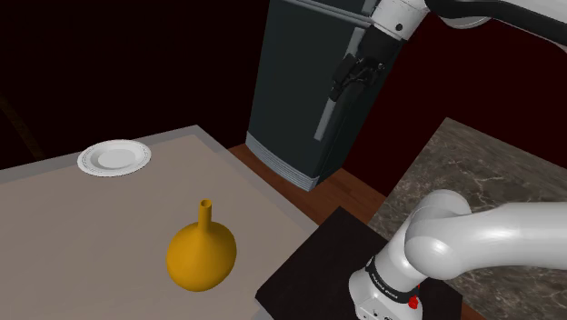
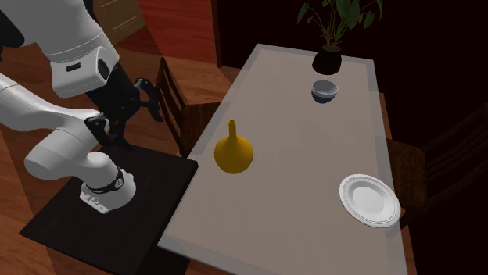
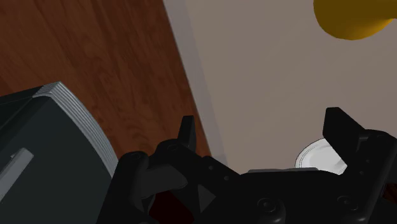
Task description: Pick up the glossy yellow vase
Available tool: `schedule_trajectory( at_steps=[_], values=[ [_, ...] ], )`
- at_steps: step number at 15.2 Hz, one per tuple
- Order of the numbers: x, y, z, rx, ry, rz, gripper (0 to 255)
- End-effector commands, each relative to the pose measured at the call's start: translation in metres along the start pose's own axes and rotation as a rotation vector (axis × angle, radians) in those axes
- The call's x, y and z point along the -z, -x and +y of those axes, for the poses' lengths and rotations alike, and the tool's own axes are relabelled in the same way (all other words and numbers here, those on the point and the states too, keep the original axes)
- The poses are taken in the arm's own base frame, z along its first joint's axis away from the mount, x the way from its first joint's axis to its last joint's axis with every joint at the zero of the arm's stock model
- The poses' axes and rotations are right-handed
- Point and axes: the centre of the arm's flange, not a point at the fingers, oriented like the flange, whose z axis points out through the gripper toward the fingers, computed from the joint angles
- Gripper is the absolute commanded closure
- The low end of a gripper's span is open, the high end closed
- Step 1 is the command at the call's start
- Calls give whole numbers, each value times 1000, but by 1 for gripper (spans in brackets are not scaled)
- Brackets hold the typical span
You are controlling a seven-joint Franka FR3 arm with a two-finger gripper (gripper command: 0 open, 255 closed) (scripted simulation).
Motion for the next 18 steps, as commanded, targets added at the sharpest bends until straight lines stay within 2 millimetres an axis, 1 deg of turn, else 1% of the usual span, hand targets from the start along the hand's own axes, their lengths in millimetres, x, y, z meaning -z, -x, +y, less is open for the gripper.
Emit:
schedule_trajectory(
  at_steps=[1, 18],
  values=[
    [0, 0, 0, 0, 0, 0, 0],
    [-136, 7, -186, -55, 51, -45, 0]
  ],
)
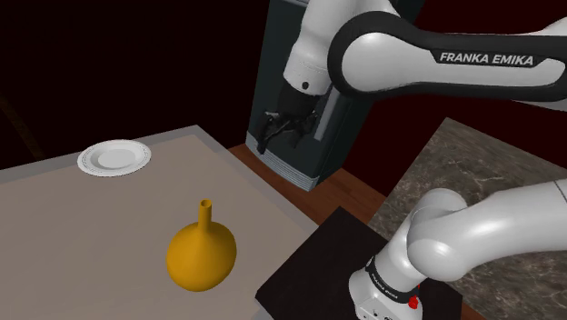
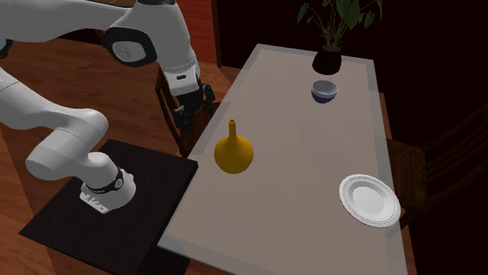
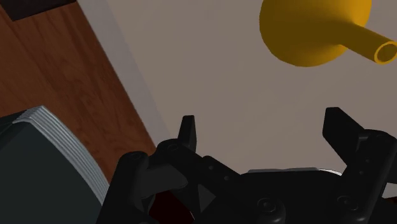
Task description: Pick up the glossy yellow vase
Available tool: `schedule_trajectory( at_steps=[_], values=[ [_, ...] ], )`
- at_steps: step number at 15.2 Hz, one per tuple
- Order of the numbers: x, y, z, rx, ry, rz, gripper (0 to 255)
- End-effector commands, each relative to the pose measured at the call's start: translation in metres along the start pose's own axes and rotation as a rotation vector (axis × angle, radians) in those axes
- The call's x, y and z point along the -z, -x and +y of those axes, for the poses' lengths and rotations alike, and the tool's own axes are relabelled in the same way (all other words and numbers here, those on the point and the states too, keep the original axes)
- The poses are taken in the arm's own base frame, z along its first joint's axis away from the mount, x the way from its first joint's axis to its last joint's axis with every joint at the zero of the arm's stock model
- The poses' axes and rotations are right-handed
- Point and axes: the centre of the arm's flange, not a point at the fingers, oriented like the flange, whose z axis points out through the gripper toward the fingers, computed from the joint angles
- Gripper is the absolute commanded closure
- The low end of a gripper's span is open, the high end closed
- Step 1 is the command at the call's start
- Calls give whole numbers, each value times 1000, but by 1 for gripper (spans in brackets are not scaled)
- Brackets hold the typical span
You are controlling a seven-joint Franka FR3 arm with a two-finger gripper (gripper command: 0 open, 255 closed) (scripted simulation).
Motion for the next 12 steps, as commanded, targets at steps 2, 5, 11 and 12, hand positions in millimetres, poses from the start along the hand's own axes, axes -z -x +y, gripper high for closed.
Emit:
schedule_trajectory(
  at_steps=[2, 5, 11, 12],
  values=[
    [-22, 4, -34, -11, 8, -8, 0],
    [-46, 5, -68, -21, 17, -16, 0],
    [-94, 8, -133, -40, 35, -32, 0],
    [-102, 8, -144, -43, 38, -34, 0]
  ],
)
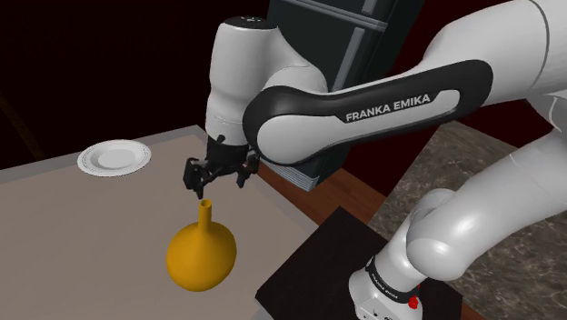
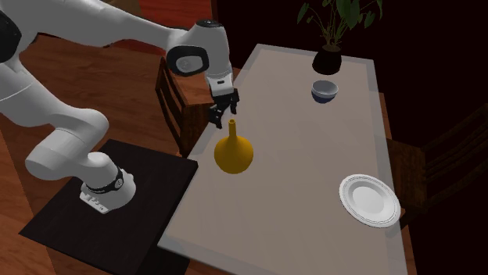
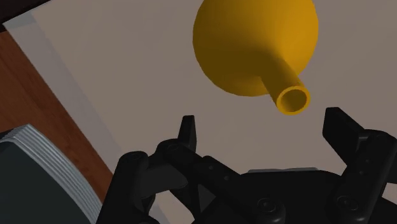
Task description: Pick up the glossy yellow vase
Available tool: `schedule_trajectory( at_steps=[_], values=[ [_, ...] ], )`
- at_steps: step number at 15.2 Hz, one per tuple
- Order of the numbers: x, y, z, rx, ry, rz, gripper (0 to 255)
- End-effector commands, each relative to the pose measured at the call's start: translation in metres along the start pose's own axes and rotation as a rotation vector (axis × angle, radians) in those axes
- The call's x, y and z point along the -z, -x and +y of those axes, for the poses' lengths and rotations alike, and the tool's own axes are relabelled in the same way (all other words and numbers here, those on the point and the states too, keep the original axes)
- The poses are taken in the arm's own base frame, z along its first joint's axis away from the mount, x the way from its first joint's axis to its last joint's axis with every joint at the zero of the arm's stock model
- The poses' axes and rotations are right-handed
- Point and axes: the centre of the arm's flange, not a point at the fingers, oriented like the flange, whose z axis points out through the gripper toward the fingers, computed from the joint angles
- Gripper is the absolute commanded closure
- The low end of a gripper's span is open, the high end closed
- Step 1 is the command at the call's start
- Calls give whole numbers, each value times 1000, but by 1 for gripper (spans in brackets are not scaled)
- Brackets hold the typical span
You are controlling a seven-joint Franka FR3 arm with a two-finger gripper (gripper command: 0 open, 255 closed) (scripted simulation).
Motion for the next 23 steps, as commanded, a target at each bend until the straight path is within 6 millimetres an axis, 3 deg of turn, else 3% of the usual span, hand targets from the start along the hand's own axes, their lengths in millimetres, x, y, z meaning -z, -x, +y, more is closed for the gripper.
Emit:
schedule_trajectory(
  at_steps=[1, 2, 10, 12, 13, 23],
  values=[
    [-16, 5, -22, -8, 5, -6, 0],
    [-23, 5, -33, -12, 8, -8, 0],
    [-63, 9, -33, -12, 8, -8, 0],
    [-63, 9, -33, -12, 8, -8, 0],
    [-64, 9, -33, -12, 8, -8, 255],
    [-58, 9, -33, -12, 8, -8, 255]
  ],
)
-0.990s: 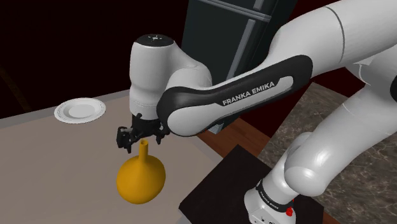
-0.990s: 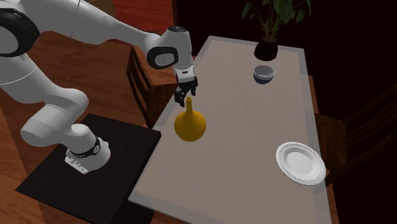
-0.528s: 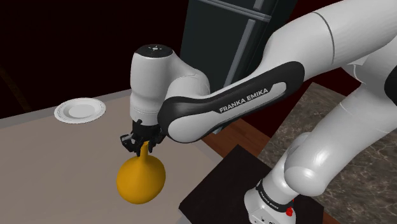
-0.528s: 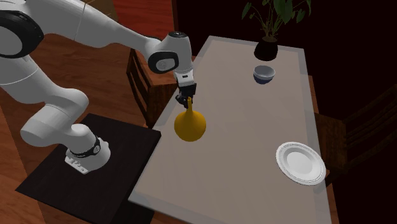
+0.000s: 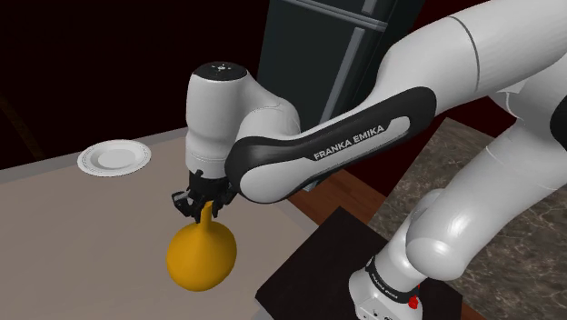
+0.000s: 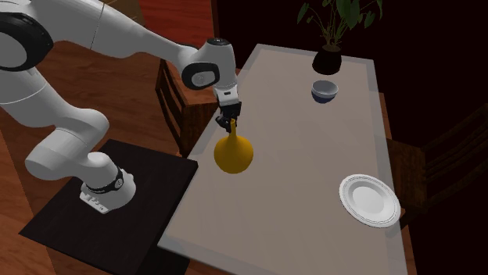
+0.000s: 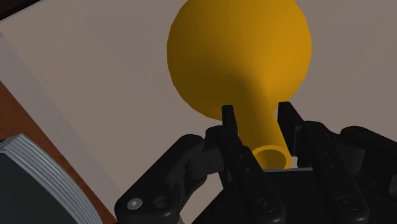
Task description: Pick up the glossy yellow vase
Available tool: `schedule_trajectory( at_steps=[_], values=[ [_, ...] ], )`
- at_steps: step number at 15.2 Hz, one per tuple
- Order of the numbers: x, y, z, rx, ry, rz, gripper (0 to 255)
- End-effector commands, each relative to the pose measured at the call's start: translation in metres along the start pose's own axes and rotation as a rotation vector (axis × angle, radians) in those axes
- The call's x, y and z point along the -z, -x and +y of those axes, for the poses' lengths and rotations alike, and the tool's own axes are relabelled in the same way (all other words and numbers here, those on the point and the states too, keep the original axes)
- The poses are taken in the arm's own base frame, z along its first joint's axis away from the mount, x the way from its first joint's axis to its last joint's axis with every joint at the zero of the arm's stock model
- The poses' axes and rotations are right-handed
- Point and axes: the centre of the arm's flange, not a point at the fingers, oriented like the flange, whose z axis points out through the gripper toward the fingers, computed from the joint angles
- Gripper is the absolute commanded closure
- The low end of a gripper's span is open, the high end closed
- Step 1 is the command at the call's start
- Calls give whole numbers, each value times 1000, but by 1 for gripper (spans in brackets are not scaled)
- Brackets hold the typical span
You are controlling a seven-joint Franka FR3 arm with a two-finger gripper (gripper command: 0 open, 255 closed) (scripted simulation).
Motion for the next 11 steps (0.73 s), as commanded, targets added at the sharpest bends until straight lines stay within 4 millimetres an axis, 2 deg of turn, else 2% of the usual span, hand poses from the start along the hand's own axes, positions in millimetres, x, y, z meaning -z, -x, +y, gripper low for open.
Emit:
schedule_trajectory(
  at_steps=[1, 11],
  values=[
    [8, -1, 0, 0, 0, 0, 255],
    [61, -6, 0, 0, 0, 0, 255]
  ],
)
